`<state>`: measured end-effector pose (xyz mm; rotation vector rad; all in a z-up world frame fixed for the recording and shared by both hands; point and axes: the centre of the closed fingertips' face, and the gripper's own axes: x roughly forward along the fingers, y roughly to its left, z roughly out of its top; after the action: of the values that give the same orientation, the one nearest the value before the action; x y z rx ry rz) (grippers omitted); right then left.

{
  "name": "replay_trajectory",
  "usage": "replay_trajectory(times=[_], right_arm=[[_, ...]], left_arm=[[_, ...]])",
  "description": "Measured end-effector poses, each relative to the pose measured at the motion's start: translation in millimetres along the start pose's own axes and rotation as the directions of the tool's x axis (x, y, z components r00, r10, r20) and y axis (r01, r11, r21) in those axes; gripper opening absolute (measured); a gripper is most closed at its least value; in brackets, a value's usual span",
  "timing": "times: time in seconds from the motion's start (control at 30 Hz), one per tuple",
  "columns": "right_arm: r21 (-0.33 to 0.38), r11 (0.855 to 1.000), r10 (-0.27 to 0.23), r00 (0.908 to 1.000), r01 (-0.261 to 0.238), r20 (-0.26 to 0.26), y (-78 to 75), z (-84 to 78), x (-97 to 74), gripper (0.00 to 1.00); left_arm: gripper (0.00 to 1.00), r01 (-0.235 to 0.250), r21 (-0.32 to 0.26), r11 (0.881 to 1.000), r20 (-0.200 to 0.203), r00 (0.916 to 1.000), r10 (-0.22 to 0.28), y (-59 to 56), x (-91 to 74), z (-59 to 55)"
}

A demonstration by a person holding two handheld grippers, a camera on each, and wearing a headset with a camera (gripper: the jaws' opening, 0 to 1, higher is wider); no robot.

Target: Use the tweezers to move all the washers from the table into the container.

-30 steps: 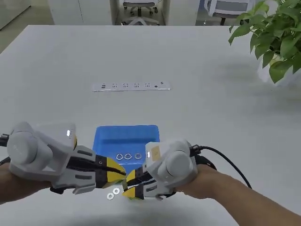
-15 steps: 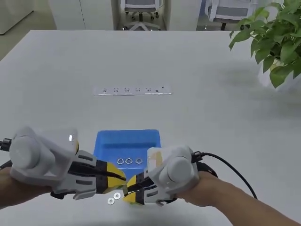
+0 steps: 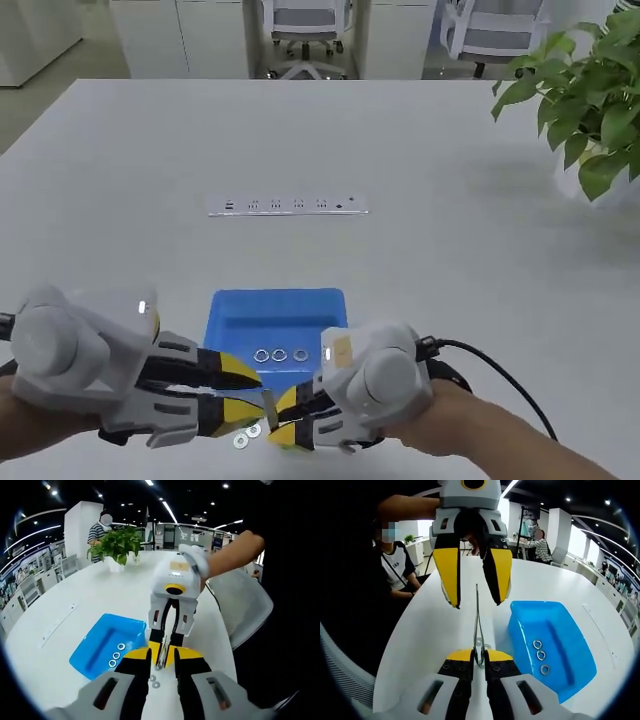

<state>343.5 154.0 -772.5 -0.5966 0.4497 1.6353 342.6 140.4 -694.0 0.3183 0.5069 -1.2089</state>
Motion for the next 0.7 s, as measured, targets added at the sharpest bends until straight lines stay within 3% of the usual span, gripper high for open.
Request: replay_trajectory(times=[0.17,0.37,0.7], right_arm=[[-0.002,1.000,-0.001,1.0000,0.001,0.008,-0.3,4.1,-2.8,0.10],[-0.014,1.000,-0.002,0.9999,0.002,0.016,1.9,11.6,-8.8,0.10],[-0.036,0.999,-0.004,0.9995,0.005,0.031,2.8,25.9,-22.2,0.10]], left_arm=[[0.35,-0.021,-0.035,0.999,0.023,0.9995,0.022,-2.2,-3.9,-1.3],[0.54,-0.071,-0.070,0.995,0.041,0.9964,0.074,-0.2,-9.9,-6.3],[0.80,-0.147,-0.141,0.979,0.055,0.9863,0.156,1.6,-19.7,-19.1]])
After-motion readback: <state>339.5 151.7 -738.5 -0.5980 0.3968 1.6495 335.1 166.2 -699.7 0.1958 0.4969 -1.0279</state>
